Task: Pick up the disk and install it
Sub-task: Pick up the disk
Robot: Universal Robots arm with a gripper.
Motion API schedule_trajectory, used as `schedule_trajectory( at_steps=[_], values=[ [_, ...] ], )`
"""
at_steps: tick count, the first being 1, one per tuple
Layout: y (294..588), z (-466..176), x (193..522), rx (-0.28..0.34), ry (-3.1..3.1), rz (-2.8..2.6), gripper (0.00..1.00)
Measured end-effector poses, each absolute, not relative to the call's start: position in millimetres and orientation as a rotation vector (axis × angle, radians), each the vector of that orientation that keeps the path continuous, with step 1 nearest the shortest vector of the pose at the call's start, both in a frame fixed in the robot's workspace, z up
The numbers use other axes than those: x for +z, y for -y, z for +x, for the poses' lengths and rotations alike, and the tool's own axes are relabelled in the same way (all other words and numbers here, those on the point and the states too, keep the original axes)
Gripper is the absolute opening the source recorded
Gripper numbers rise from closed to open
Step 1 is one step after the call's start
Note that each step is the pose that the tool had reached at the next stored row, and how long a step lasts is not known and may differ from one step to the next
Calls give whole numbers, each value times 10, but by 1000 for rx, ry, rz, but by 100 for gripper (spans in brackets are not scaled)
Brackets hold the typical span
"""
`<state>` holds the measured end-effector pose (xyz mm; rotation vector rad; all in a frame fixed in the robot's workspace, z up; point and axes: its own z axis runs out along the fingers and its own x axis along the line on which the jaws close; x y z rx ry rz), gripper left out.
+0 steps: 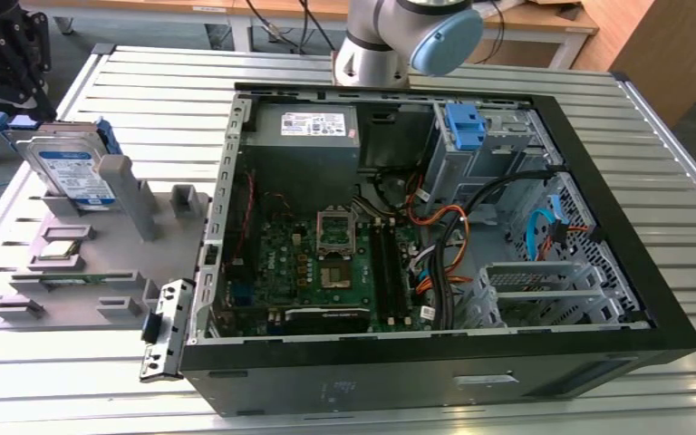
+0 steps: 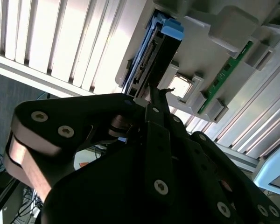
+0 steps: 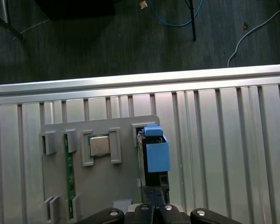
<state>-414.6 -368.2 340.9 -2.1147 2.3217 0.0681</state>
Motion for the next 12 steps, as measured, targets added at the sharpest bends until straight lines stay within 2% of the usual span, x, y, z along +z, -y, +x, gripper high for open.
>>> schedule_trajectory(
  at_steps=[6, 12],
  values=[
    [3682, -4146, 3406, 95, -2309, -2104, 11],
    [3683, -4147, 3402, 96, -2308, -2103, 11]
  ],
)
